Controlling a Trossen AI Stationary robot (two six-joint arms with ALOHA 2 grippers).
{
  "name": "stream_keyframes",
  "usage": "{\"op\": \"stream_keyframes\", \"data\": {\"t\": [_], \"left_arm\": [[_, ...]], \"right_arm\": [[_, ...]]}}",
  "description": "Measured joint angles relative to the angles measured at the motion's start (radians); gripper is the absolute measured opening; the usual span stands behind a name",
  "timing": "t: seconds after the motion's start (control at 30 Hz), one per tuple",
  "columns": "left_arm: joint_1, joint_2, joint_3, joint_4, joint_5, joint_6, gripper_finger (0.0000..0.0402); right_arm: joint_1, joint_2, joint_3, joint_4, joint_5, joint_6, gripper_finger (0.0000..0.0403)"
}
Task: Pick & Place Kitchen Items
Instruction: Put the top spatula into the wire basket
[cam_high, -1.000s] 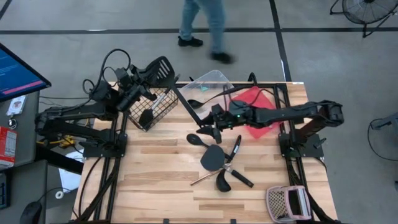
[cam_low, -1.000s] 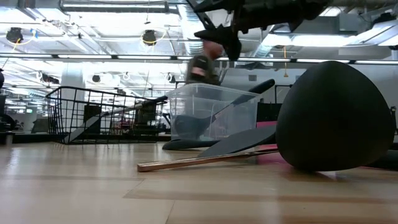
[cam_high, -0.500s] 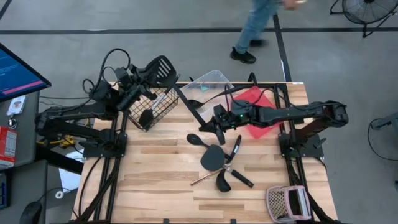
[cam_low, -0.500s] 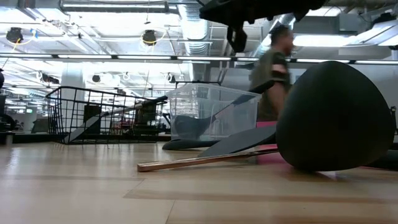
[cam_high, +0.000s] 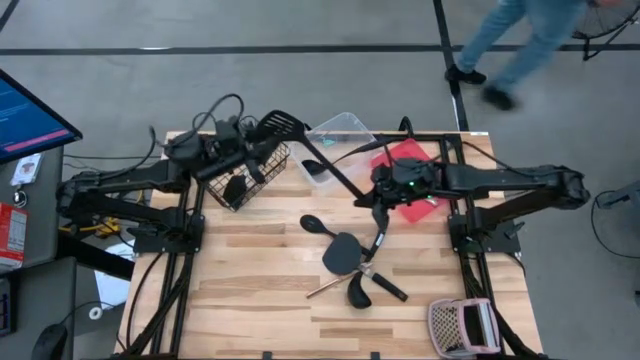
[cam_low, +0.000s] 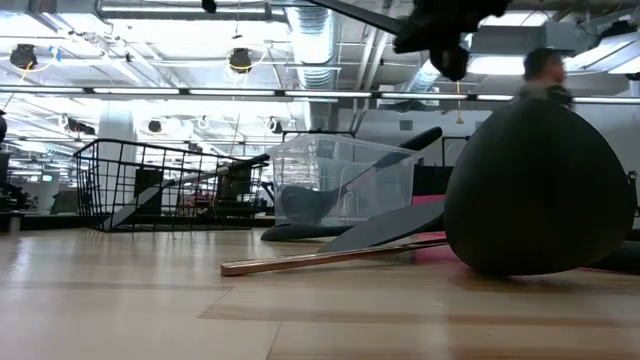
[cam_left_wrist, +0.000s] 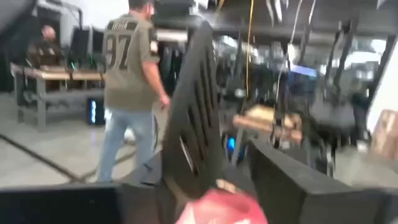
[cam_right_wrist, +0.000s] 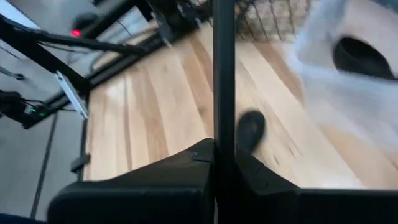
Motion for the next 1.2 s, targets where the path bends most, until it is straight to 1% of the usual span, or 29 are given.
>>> {"op": "stream_keyframes", "data": {"t": [0.2,0.3,0.37,0.47,0.5,0.67,0.77,0.87,1.0,1.2], "left_arm": [[0.0,0.0,0.0,-0.169,0.003,-0.025,0.0241],[-0.001,0.0,0.0,-0.227,0.013,-0.045,0.0266],[-0.001,-0.001,0.0,-0.247,0.046,-0.046,0.0275],[-0.001,-0.001,0.0,-0.246,0.124,-0.045,0.0278],[-0.001,0.002,0.0,-0.243,0.153,-0.046,0.0277],[-0.001,0.05,0.0,-0.232,0.243,-0.047,0.027],[-0.001,0.085,0.0,-0.189,0.313,-0.045,0.0269],[-0.001,0.128,0.001,-0.158,0.414,-0.037,0.0271],[-0.001,0.202,0.031,-0.161,0.55,-0.037,0.0271],[-0.005,0.303,0.111,-0.161,0.726,-0.038,0.0271]], "right_arm": [[0.005,-0.102,0.001,-0.282,0.009,0.045,0.0009],[0.004,-0.136,0.001,-0.421,0.009,0.104,0.0009],[0.001,-0.148,-0.001,-0.497,-0.027,0.108,0.0009],[0.007,-0.145,0.0,-0.608,-0.102,0.114,0.0008],[0.011,-0.137,-0.002,-0.617,-0.129,0.11,0.0008],[0.044,-0.089,-0.001,-0.57,-0.16,0.105,0.0008],[0.059,-0.053,0.0,-0.572,-0.221,0.098,0.0008],[0.08,-0.018,0.011,-0.581,-0.289,0.087,0.0008],[0.105,0.049,0.094,-0.631,-0.336,0.06,0.0008],[0.123,0.154,0.281,-0.746,-0.34,-0.007,0.0008]]}}
